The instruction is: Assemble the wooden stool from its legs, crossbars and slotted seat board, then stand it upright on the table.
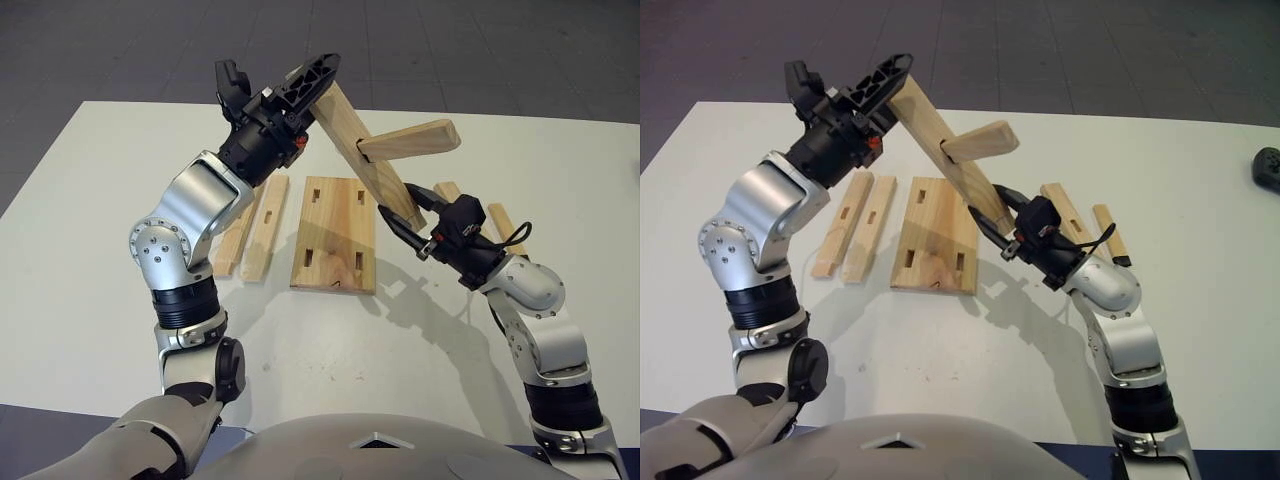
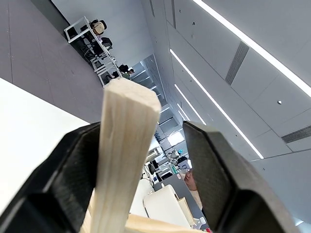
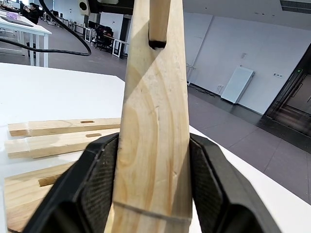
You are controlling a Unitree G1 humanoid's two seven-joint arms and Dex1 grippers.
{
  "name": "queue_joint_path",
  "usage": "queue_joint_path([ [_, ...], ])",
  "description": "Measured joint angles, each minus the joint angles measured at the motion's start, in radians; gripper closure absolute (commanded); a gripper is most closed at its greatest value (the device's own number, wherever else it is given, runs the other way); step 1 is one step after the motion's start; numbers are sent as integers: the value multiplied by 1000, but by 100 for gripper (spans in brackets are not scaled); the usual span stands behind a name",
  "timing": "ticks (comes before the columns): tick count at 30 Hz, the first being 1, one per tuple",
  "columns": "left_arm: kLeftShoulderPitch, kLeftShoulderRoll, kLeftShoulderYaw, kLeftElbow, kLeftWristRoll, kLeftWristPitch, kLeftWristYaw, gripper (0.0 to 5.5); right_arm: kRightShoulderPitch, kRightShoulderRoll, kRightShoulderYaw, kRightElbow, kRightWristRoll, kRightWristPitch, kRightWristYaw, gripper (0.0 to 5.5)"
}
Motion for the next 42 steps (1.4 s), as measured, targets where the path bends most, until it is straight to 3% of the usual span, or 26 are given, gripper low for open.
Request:
queue_joint_path([
  [8,4,86,-98,-35,228,6,-75,437,1,10,1,0,8,24,0,342],
  [11,6,86,-103,-41,271,-3,-109,438,0,22,1,0,16,32,-1,342],
  [12,7,84,-103,-41,276,-6,-113,438,0,25,1,1,16,34,-1,306],
  [20,56,128,-33,-105,382,-54,-82,445,1,45,-10,5,13,48,-44,183],
  [23,147,211,17,-255,446,-71,-72,445,28,43,-42,9,6,48,-63,142],
  [31,457,201,-2,-454,377,-35,58,445,94,44,-68,5,-7,46,-95,11],
  [42,476,197,-37,-466,545,-122,19,445,109,44,-68,-8,-13,45,-106,10],
])
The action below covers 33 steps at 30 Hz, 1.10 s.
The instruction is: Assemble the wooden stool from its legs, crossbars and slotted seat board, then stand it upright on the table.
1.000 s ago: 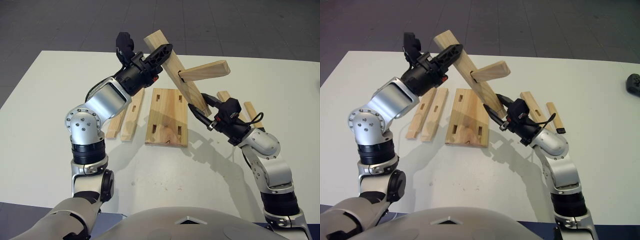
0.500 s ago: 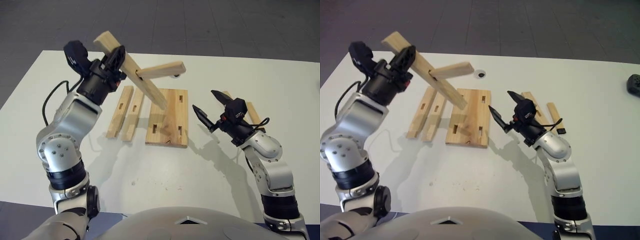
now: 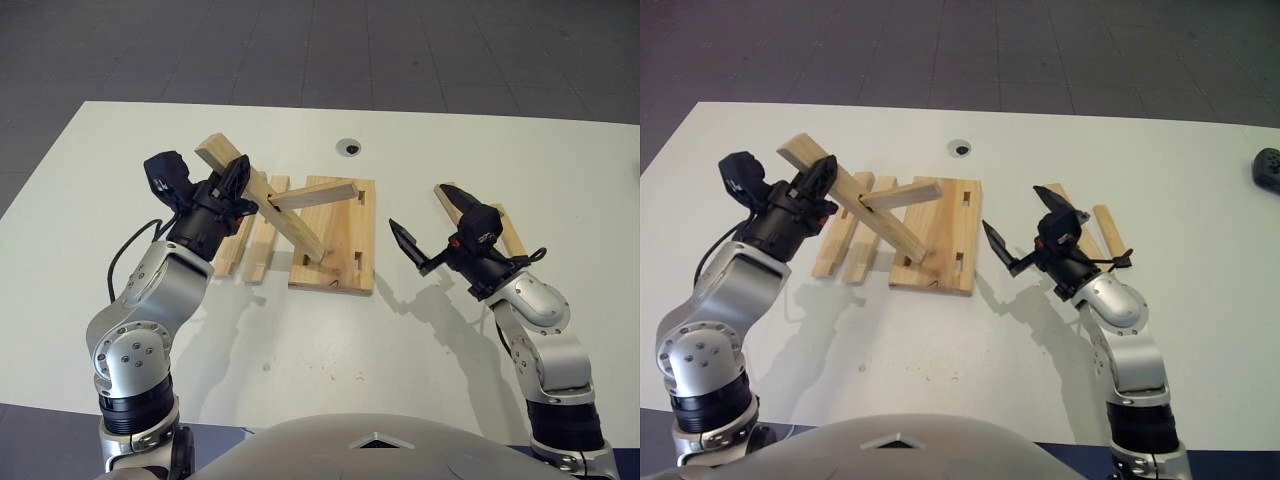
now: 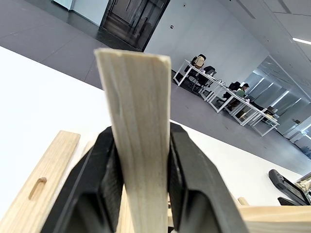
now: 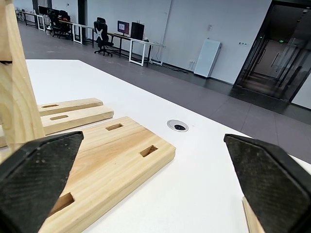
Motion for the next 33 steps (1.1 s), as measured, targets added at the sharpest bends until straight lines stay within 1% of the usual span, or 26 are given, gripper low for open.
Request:
queue_joint_path([
  [4,29,19,25,-35,1,1,2,445,3,-1,-1,-2,-10,-1,-1,10],
  [9,47,26,24,-64,2,5,12,445,6,-1,-1,-3,-22,-3,-4,10],
  [16,67,52,0,-88,67,9,-8,445,5,0,-2,-3,-27,-8,-10,10],
  [22,70,76,-59,-108,182,-16,-81,445,5,2,0,-5,-30,-15,-13,10],
  [26,131,98,-149,-135,313,-84,-196,445,5,3,0,-4,-32,-16,-19,10],
  [30,241,80,-158,-139,389,-190,-256,445,4,3,-2,-5,-33,-17,-22,10],
  [33,268,58,-165,-122,415,-227,-282,445,4,3,-2,-5,-33,-17,-23,10],
])
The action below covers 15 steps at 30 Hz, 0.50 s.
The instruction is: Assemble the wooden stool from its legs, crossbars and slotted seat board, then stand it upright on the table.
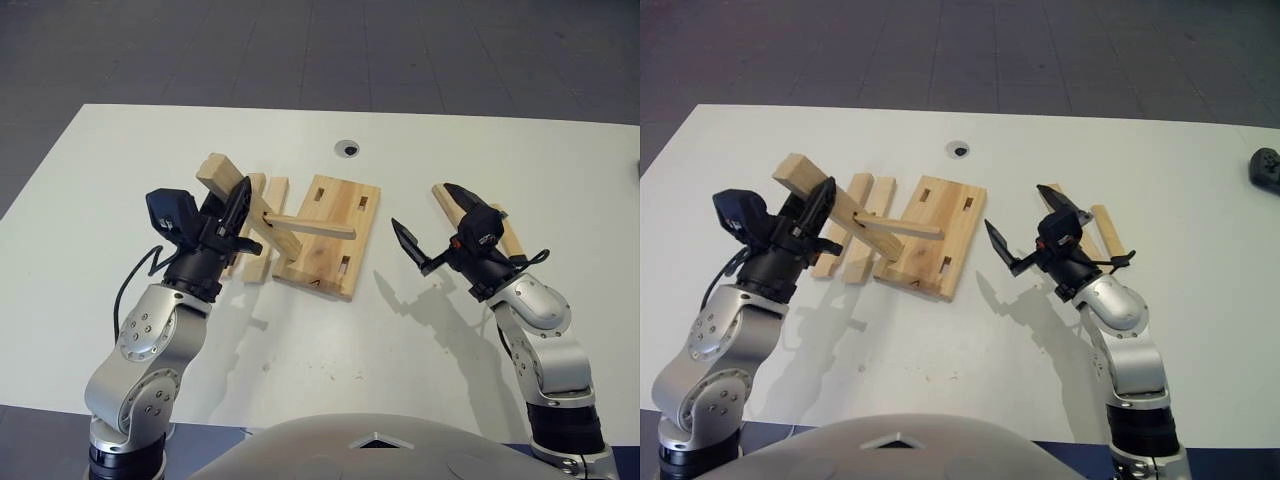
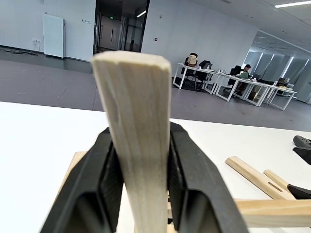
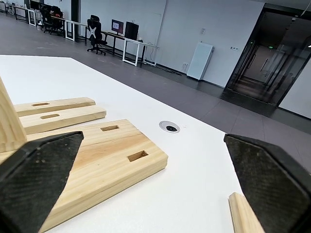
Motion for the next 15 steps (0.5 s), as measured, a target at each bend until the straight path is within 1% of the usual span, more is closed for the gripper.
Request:
queue_joint_path([
  [2,-2,8,-16,0,22,0,-17,445,-1,0,1,1,0,0,0,10],
  [5,-27,73,-70,3,68,17,-69,445,-11,0,2,5,-1,0,0,10],
  [8,-68,112,-82,1,76,53,-81,445,-17,0,2,7,-1,-1,0,10],
  [11,-120,112,-83,7,66,109,-84,445,-19,1,2,7,-2,-1,-2,10],
  [15,-133,104,-66,20,39,131,-85,445,-21,8,9,7,-6,-1,-7,10],
])
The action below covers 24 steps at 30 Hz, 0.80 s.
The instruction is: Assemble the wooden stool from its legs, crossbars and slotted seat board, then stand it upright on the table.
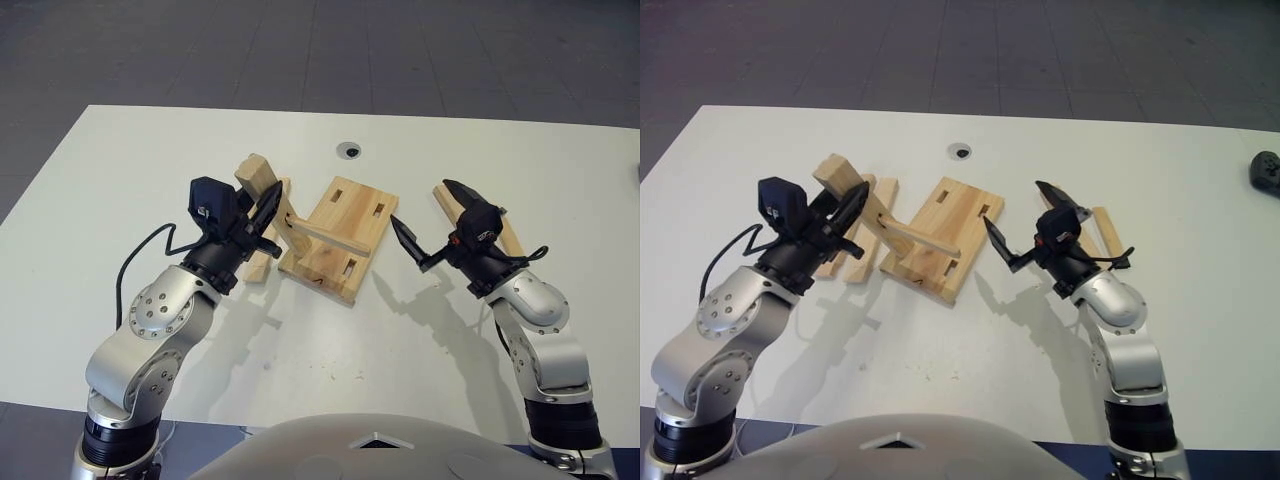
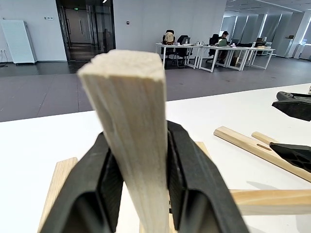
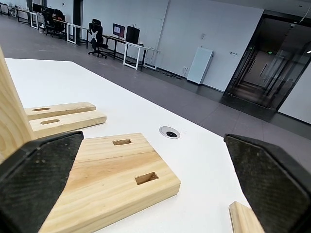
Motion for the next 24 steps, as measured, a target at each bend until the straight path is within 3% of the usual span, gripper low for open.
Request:
queue_joint_path([
  [9,-2,-83,28,35,17,-14,18,445,-4,0,3,4,-9,0,-11,10],
  [10,-5,-101,32,39,27,-23,27,409,-4,0,3,5,-9,0,-10,10],
  [24,-226,-152,169,23,53,33,99,201,-4,3,18,14,-10,0,-6,10],
])
